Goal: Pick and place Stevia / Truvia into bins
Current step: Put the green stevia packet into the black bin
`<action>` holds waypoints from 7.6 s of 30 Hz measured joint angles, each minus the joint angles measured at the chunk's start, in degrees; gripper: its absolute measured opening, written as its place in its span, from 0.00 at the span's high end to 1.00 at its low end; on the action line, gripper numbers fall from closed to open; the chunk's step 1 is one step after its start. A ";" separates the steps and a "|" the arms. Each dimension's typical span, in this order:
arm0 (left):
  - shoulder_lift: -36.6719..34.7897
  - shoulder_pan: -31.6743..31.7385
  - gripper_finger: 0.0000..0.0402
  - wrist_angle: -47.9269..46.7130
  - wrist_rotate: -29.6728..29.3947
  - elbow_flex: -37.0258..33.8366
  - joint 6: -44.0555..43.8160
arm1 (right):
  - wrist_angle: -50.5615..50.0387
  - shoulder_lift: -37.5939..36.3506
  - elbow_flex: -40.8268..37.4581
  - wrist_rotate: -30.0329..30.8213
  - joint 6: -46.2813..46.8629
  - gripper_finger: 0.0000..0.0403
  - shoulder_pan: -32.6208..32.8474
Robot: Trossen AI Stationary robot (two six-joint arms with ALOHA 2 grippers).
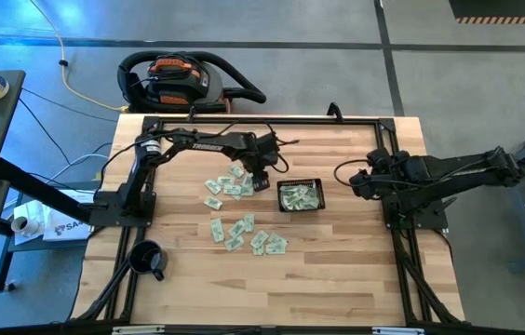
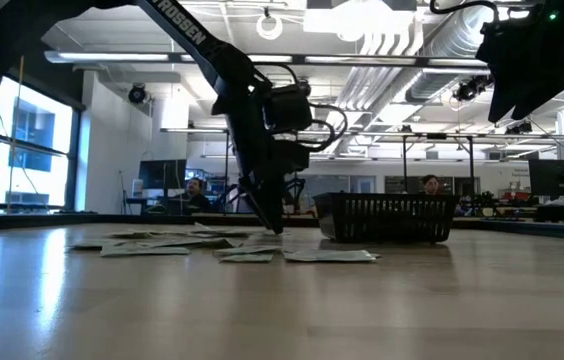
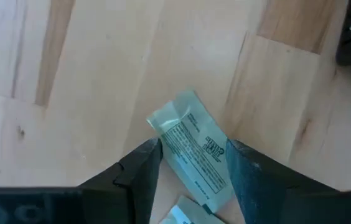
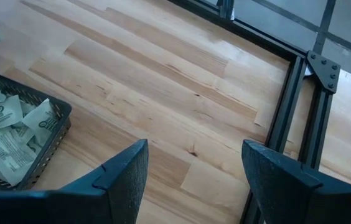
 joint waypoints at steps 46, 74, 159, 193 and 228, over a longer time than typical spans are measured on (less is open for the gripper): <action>9.61 -12.11 0.85 3.26 12.94 24.81 -4.61 | 0.26 -0.02 -0.02 3.07 -1.55 0.38 0.02; 4.59 -5.30 0.48 -37.68 -4.56 30.26 -14.81 | 0.86 -0.02 -0.02 5.31 -1.57 0.38 0.00; 16.43 -12.90 0.38 -32.20 1.18 50.99 -3.46 | 1.15 -0.02 -0.21 5.69 -1.57 0.38 -0.02; -5.39 -2.55 0.58 -16.57 0.24 4.73 1.08 | 19.93 -0.17 -1.55 2.31 -14.81 0.38 -1.97; -4.20 -2.38 0.48 -0.01 2.25 -6.53 13.54 | 20.21 -0.11 -1.60 0.17 -11.34 0.38 -1.99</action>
